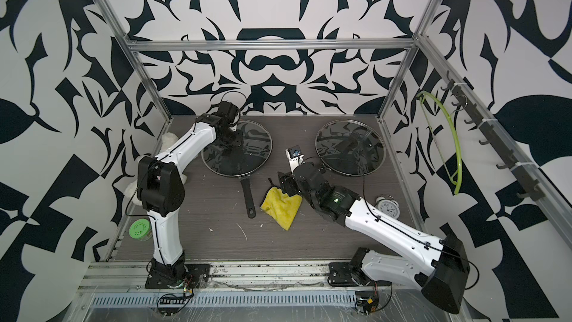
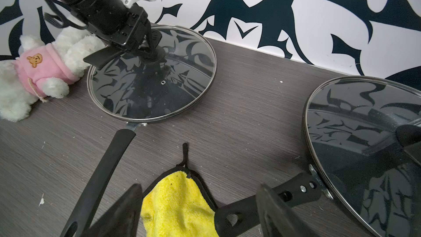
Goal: Wipe the pot lid with a cloth
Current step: Place the pot lid on the cooking pot, then adjust the cooking pot at the center of the board.
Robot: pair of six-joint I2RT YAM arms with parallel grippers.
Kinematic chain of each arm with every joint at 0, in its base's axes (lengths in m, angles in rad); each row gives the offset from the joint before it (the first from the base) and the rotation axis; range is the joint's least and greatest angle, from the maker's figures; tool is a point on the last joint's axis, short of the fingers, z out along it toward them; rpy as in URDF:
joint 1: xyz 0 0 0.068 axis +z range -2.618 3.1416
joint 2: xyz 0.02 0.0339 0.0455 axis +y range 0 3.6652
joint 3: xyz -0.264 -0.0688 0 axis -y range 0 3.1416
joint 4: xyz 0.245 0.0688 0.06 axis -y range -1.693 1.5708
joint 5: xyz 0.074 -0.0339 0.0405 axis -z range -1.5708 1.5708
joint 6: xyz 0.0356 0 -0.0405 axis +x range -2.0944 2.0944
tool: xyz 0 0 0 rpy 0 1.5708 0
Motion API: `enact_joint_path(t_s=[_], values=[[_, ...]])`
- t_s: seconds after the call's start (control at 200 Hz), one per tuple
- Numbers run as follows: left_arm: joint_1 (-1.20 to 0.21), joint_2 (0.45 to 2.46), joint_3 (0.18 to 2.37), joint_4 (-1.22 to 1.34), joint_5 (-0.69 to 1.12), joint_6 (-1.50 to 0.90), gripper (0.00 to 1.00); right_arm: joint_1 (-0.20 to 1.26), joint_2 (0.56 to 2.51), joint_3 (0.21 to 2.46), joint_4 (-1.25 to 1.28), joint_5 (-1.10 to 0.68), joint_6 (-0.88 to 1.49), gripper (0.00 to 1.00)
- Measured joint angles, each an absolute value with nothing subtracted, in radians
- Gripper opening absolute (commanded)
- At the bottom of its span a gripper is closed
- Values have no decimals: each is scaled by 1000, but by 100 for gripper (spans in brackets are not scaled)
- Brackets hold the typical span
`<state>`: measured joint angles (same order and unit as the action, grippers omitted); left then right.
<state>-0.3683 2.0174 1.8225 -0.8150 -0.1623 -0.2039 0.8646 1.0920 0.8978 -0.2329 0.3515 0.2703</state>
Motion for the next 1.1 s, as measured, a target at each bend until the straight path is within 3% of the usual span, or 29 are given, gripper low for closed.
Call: enact_joint_path(t_s=[0.05, 0.155, 0.245, 0.285, 0.565, 0.91, 1.1], values=[[-368, 2017, 1822, -815, -163, -204, 37, 863, 1092, 898, -233, 352, 274, 80], [-368, 2017, 1822, -818, -165, -204, 58, 858, 1092, 898, -233, 353, 283, 80], [-364, 2014, 1822, -819, -168, -189, 84, 843, 1092, 898, -233, 357, 295, 80], [-364, 2011, 1821, -817, -165, -195, 100, 834, 1092, 898, -233, 360, 304, 80], [-406, 1842, 1708, -686, -147, -192, 99, 643, 1095, 915, -289, 408, 369, 81], [-663, 1547, 1386, -268, -87, -126, 99, 311, 1261, 1110, -342, 476, 398, 92], [-787, 1483, 1185, -65, -59, -31, 99, 203, 1430, 1224, -339, 484, 412, 91]])
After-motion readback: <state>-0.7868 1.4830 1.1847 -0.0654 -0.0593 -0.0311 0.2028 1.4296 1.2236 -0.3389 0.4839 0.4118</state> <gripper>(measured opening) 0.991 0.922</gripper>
